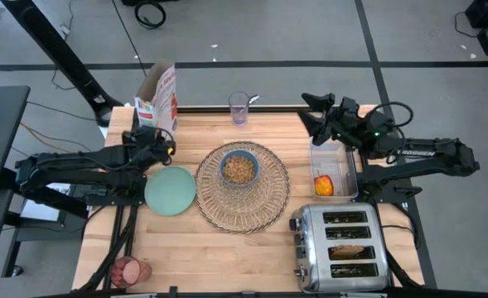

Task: Arrange a breakfast setting
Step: Pour the cereal into the bowl, then put the green plate on the table mat

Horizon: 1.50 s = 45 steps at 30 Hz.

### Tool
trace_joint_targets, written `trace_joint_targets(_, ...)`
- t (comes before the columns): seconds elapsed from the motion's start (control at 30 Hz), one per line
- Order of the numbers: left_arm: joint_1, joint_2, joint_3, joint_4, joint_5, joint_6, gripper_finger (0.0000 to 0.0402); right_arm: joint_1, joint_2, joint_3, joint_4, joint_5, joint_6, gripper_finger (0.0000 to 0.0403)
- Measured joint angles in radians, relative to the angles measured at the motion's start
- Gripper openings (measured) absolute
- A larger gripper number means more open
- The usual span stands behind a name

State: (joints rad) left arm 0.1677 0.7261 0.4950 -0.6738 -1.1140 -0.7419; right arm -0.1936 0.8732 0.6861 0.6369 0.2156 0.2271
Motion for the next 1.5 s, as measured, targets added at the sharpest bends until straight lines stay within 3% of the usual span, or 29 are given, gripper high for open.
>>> trace_joint_targets(0.23,0.050,0.000,-0.139,0.151,-0.010,-0.006,0.0139,0.069,0.169,0.125,-0.003,0.016,-0.061,0.0367)
trace_joint_targets(0.43,0.154,-0.001,-0.179,0.186,0.014,-0.007,0.0144,0.093,0.306,0.220,-0.005,0.002,-0.062,0.0367)
trace_joint_targets(0.53,0.214,-0.002,-0.179,0.198,0.092,-0.005,0.0163,0.104,0.359,0.249,-0.008,-0.010,-0.023,0.0367)
trace_joint_targets(0.7,0.312,-0.002,-0.160,0.181,0.321,0.072,0.0215,0.107,0.414,0.279,-0.008,-0.054,0.021,0.0367)
trace_joint_targets(0.93,0.403,-0.001,-0.051,-0.052,0.615,0.028,0.0282,0.107,0.432,0.291,-0.005,-0.063,0.040,0.0367)
trace_joint_targets(1.1,0.404,0.000,0.037,-0.221,0.743,-0.110,0.0290,0.107,0.431,0.291,-0.009,-0.081,0.044,0.0367)
trace_joint_targets(1.23,0.403,0.000,0.076,-0.344,0.786,-0.183,0.0290,0.106,0.431,0.291,-0.015,-0.100,0.044,0.0367)
trace_joint_targets(1.5,0.391,0.000,0.089,-0.358,0.974,-0.259,0.0290,0.105,0.421,0.291,-0.062,-0.134,0.047,0.0367)
